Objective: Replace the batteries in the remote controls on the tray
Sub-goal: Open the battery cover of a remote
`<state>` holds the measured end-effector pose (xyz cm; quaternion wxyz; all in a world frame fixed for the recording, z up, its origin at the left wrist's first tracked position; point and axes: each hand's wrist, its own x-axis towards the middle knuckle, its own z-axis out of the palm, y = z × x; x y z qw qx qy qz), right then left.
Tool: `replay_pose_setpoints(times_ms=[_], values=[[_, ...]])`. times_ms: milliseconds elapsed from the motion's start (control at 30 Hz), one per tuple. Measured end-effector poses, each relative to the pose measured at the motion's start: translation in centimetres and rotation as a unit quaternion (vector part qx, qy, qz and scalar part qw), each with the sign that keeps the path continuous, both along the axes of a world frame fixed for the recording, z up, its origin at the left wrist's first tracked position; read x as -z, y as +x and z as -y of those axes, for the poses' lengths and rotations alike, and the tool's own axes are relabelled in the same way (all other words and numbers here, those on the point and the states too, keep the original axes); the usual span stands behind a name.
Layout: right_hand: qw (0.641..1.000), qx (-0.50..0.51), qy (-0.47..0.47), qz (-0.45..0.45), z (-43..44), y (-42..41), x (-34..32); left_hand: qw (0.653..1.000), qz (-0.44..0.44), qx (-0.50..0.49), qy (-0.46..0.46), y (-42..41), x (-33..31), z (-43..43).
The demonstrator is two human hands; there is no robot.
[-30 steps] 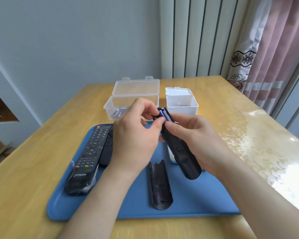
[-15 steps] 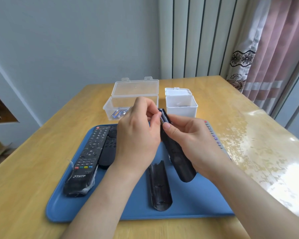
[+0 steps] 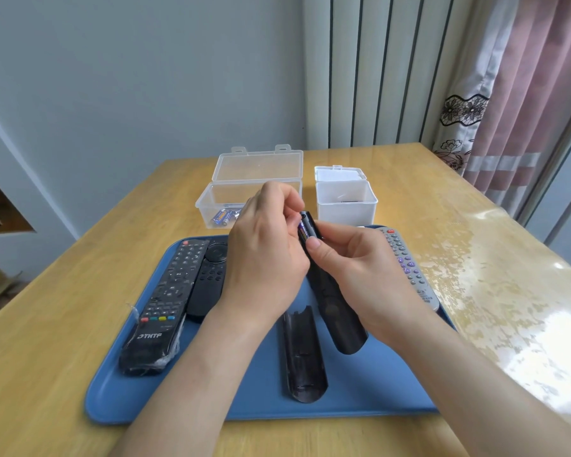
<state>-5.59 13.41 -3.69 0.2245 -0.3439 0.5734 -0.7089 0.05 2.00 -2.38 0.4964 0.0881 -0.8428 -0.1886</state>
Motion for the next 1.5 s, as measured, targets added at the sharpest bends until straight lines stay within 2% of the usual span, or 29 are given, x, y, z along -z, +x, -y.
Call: replay_pose_setpoints(times_ms=[333, 500, 600, 667, 733, 767, 833, 900, 1033, 1167, 1233, 1333, 1400, 1467, 1500], values=[[1.0, 0.017, 0.011, -0.024, 0.2, 0.4, 0.0, 0.999, 0.007, 0.017, 0.027, 0.0, 0.0, 0.2], [0.996, -0.013, 0.013, 0.086, 0.1, 0.0, -0.6, 0.991, -0.002, 0.058, 0.117, 0.4, 0.4, 0.0], [0.995, -0.048, 0.059, 0.072, -0.5, -0.6, -0.9, 0.994, 0.039, 0.051, 0.089, 1.0, 0.0, 0.8], [0.993, -0.066, 0.09, 0.044, -1.0, -0.9, -1.3, 0.974, 0.095, 0.093, 0.185, 1.5, -0.7, 1.5], [0.987, -0.104, 0.119, 0.019, -1.4, -1.2, -1.8, 0.927, 0.123, 0.143, 0.325, 1.9, -1.0, 1.9], [0.982, -0.129, 0.139, 0.004, -1.6, -1.3, -1.9, 0.915, 0.121, 0.142, 0.359, 2.0, -1.0, 2.1], [0.967, -0.15, 0.201, -0.032, -1.9, -1.6, -1.8, 0.913, 0.098, 0.117, 0.377, 2.0, -0.9, 2.2], [0.964, -0.115, 0.236, -0.048, -2.2, -1.9, -2.0, 0.916, 0.072, 0.088, 0.384, 1.9, -0.7, 2.3], [0.988, -0.037, 0.131, 0.068, -2.9, -3.3, -2.6, 0.888, 0.069, 0.093, 0.446, 2.1, -0.5, 2.5], [0.988, 0.005, 0.027, 0.153, -3.0, -3.9, -2.4, 0.849, 0.112, 0.137, 0.498, 2.3, -0.6, 2.1], [0.988, 0.019, 0.005, 0.154, -2.9, -3.9, -2.3, 0.863, 0.135, 0.126, 0.471, 2.1, -0.2, 1.9], [0.99, 0.035, 0.0, 0.138, -2.7, -3.8, -2.0, 0.921, 0.139, 0.085, 0.354, 1.7, 0.1, 1.2], [0.992, 0.033, 0.0, 0.124, -2.7, -3.8, -1.9, 0.946, 0.127, 0.058, 0.294, 1.7, 0.0, 0.9], [0.991, 0.035, -0.015, 0.128, -2.6, -3.9, -1.9, 0.953, 0.141, 0.042, 0.264, 1.9, -0.1, 0.9], [0.989, 0.038, -0.032, 0.139, -2.6, -3.9, -1.8, 0.947, 0.16, 0.055, 0.275, 1.9, -0.1, 1.0]])
